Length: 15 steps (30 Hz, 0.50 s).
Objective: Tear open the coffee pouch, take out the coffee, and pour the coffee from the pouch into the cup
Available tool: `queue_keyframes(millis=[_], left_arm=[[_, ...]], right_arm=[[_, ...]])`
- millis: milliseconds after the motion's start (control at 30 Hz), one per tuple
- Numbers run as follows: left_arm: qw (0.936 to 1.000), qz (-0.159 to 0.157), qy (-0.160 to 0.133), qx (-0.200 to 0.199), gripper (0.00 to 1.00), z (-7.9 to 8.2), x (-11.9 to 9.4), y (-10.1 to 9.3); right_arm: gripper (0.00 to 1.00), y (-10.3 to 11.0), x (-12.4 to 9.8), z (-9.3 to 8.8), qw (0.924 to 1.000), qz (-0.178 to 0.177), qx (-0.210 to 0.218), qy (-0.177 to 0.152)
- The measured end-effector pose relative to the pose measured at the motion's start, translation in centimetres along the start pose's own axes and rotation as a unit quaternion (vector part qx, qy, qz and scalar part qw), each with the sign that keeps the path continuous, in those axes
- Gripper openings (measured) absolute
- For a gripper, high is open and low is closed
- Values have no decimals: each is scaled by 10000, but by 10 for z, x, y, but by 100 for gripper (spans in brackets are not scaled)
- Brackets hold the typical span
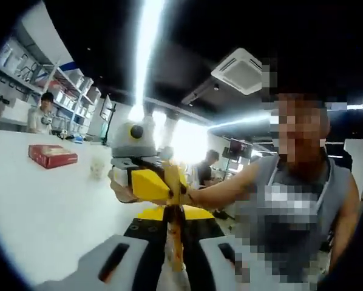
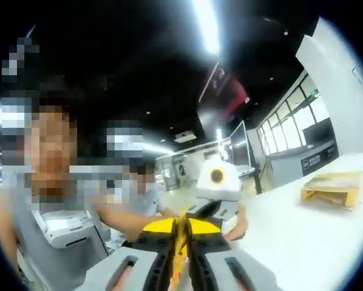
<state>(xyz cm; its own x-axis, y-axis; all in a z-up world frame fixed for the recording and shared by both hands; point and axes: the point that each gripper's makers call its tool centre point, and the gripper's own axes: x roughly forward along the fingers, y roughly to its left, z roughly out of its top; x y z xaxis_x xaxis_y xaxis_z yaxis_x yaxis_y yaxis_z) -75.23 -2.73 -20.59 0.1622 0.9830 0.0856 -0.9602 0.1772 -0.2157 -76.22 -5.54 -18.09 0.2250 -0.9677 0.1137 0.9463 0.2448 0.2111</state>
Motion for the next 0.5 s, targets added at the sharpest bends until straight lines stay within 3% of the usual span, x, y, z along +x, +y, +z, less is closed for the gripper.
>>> queue_keyframes(millis=[100, 167, 300, 333, 400, 433, 467, 500], left_arm=[[9957, 625, -162, 662, 14, 7, -1, 22], [9916, 939, -180, 867, 20, 11, -2, 32], [9785, 1672, -128, 1202, 26, 21, -5, 51], [9728, 2004, -143, 1151, 25, 24, -8, 60], [9645, 2370, -87, 1161, 24, 28, -10, 69], [9579, 2615, 86, 1183, 23, 26, -12, 74], [9525, 2719, 216, 1353, 23, 26, -12, 76], [9519, 2746, 219, 1340, 23, 26, -10, 76]], right_arm=[[7, -16, -9, 5, 9987, -472, -190, -32], [7, -31, -14, 10, 9940, -972, -497, -24], [7, -49, -23, 24, 9749, -1859, -1216, -157], [7, -52, -26, 29, 9671, -2101, -1423, -181], [7, -54, -29, 37, 9511, -2489, -1813, -227], [7, -55, -31, 41, 9450, -2631, -1927, -242], [7, -54, -32, 43, 9424, -2691, -1967, -258], [7, -55, -33, 44, 9403, -2746, -1994, -259]])
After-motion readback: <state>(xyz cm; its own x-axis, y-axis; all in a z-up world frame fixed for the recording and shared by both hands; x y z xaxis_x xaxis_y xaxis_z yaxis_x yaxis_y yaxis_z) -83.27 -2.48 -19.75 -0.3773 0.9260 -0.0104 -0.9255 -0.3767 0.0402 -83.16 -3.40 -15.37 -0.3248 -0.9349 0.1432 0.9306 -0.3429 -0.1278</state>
